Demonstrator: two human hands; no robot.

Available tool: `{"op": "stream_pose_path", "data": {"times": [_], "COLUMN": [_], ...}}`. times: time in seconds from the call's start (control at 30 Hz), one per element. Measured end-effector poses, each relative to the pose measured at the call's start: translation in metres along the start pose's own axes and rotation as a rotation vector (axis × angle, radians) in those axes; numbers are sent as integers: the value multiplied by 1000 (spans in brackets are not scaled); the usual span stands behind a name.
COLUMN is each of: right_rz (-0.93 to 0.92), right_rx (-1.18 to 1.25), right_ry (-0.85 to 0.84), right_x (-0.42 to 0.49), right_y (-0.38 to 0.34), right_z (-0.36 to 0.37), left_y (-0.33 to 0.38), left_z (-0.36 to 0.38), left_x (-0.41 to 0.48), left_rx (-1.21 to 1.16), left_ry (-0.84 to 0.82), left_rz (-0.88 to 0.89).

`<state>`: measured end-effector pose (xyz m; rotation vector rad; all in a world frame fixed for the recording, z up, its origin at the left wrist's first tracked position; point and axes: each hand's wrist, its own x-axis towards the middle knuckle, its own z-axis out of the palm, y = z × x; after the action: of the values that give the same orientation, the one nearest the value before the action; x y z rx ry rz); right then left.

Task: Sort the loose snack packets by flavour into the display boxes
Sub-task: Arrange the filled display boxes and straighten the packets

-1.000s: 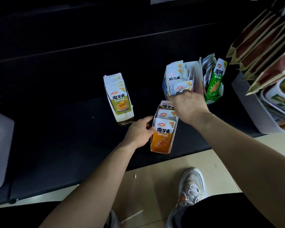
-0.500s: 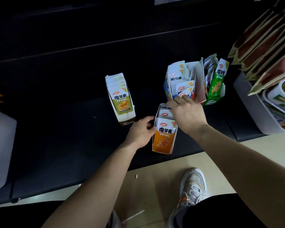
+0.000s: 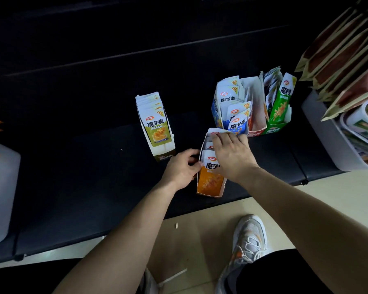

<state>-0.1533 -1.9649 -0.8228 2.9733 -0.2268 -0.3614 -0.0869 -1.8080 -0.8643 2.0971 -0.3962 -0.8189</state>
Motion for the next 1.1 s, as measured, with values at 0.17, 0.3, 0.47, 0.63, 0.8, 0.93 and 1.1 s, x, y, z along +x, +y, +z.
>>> {"op": "stream_pose_path", "data": {"times": [0.17, 0.3, 0.47, 0.63, 0.8, 0.93, 1.1], "right_rz": [44, 44, 44, 39, -14, -34, -64], "right_rx": [-27, 12, 57, 55, 17, 23, 48], "right_ry": [-39, -24, -96, -97, -121, -109, -58], "right_x": [8, 4, 6, 6, 6, 4, -4], "right_y": [-3, -2, -5, -1, -3, -5, -2], "right_z": [-2, 2, 1, -3, 1, 3, 6], "left_y": [0, 0, 2, 0, -2, -2, -1], "left_z": [-3, -4, -4, -4, -5, -5, -7], "left_x": [-2, -1, 0, -2, -1, -1, -4], "left_rx": [-64, -63, -87, -101, -154, -161, -144], "left_ry": [-30, -34, -47, -48, -46, -53, -63], "left_rz": [-9, -12, -17, -7, -29, -25, -18]}}
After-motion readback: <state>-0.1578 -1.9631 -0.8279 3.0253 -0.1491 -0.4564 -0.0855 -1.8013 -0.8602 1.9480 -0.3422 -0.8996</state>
